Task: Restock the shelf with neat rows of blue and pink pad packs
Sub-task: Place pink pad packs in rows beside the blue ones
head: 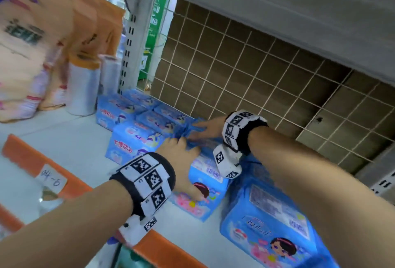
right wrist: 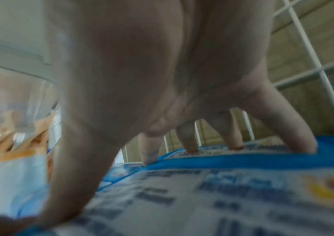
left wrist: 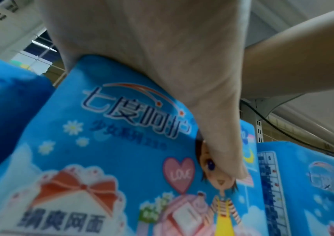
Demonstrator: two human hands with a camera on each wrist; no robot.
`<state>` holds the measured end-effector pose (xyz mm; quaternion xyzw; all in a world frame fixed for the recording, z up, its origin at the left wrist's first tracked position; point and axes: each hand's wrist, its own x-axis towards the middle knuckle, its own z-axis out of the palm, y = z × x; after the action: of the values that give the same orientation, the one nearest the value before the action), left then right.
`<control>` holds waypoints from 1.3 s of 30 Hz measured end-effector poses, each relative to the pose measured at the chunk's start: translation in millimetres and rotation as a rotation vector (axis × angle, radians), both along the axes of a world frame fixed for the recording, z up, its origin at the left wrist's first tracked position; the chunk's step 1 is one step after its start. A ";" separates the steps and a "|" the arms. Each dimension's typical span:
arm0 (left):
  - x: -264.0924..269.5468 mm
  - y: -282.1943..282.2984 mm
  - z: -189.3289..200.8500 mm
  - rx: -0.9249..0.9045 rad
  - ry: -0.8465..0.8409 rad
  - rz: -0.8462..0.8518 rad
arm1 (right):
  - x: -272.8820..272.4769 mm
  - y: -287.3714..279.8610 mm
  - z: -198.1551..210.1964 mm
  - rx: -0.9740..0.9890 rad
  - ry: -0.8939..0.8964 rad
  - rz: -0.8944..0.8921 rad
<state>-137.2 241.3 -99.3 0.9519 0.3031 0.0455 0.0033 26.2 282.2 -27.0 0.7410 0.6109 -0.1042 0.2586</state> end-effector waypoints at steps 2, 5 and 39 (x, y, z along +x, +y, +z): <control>12.0 -9.2 -2.6 -0.006 -0.018 -0.051 | 11.1 -9.8 2.7 -0.063 -0.005 -0.040; 25.4 -22.7 -5.5 0.008 -0.034 -0.065 | 23.9 -31.0 2.9 -0.031 0.040 -0.082; -45.5 81.7 -43.4 -0.210 0.044 0.100 | -65.9 111.3 -15.6 -0.026 -0.116 0.055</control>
<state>-182.7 323.1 -142.7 0.9307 0.3533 -0.0073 0.0942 -39.6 393.5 -42.6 0.7251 0.6137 -0.0617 0.3062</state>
